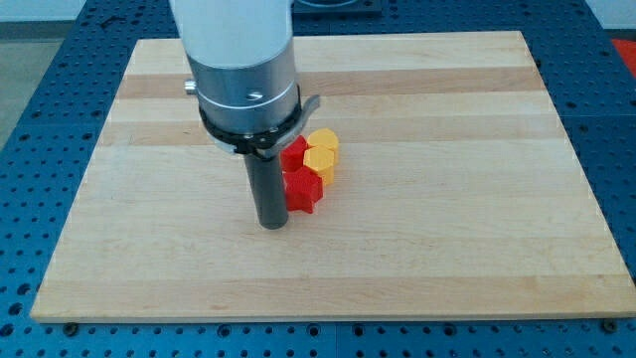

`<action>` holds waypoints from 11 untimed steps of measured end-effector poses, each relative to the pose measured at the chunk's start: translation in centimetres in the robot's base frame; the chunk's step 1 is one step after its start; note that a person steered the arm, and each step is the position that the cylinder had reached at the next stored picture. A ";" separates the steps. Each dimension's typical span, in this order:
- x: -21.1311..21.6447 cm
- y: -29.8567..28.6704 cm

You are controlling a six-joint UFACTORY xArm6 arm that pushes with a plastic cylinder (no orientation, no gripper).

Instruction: Push the red star a bit left

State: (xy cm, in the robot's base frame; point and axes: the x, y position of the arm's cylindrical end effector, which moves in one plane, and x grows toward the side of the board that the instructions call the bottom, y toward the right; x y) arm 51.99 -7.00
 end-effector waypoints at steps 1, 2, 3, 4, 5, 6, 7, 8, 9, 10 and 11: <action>1.6 -0.4; 3.8 3.1; 3.2 7.6; 1.1 11.8; -1.1 11.0; -1.2 8.7; -1.2 6.4; -1.2 4.8; -1.2 3.2; -1.2 3.2; -1.1 3.2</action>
